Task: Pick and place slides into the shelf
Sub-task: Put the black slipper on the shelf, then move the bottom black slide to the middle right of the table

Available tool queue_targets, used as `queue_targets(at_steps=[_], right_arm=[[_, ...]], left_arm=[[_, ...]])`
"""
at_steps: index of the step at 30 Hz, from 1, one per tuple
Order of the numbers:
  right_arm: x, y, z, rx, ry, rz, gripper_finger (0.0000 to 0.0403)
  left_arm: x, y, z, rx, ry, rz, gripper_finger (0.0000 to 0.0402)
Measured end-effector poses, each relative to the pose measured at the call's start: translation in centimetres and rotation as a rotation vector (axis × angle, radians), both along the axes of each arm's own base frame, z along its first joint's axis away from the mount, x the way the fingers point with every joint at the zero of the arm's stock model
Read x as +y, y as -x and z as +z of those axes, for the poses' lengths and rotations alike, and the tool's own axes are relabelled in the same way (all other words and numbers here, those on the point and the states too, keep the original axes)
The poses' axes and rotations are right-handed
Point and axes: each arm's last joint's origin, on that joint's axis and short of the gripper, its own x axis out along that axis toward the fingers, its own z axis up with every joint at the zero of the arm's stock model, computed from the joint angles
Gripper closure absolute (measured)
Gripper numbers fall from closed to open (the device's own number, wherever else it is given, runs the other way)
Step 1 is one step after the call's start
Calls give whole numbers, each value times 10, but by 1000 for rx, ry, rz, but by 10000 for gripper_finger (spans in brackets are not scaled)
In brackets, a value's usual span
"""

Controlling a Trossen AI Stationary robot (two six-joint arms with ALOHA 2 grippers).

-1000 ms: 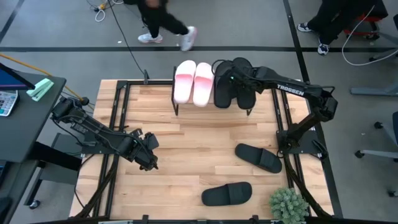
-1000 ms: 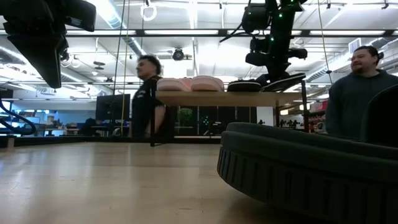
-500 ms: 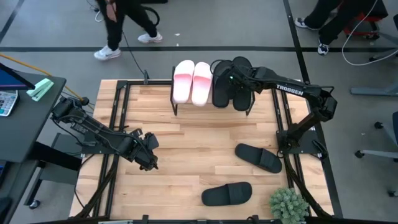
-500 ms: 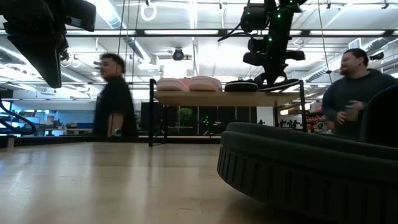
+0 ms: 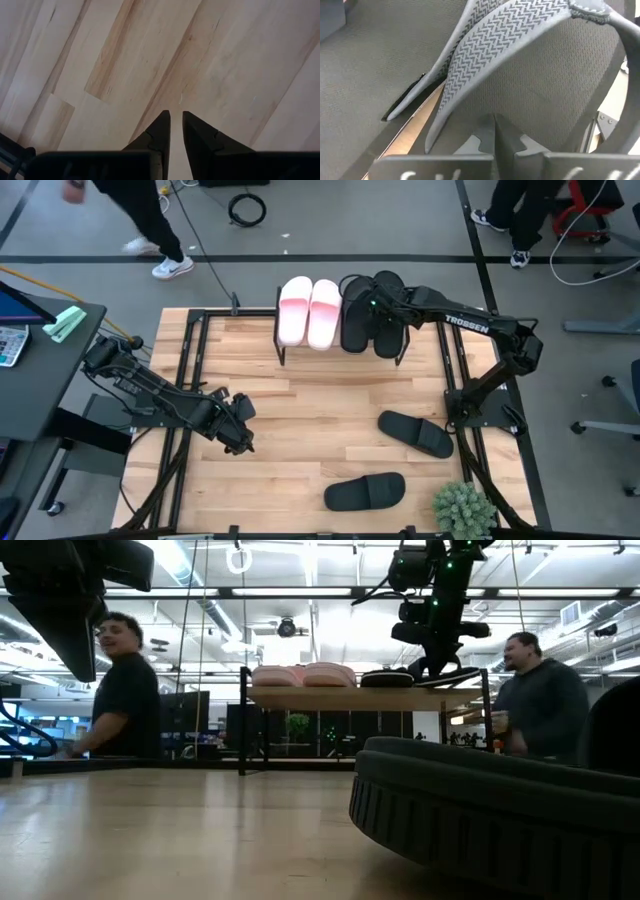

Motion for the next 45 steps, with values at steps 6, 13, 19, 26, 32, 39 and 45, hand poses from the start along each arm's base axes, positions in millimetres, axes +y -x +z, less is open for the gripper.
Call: queue_targets(at_steps=[6,13,19,26,32,39,45], right_arm=[[18,10,21,-57,41,31,403],[58,28,59,-189,101,134,403],[128,34,78,-321,7,415,403],[228,26,66,-324,-67,671,403],[286,31,41,-281,-58,602,403],[317,55,12,-197,-93,265,402],[351,64,-5,-166,-268,151,402]], left_arm=[[0,0,0,0,1,0,352],[0,0,0,-5,4,0,347],[-2,-4,1,-46,26,0,345],[-9,-17,4,-131,12,-242,354],[-30,-47,24,-454,-72,-681,366],[-39,-79,28,-631,-343,-1005,357],[-42,-118,-21,-568,-428,-1085,306]])
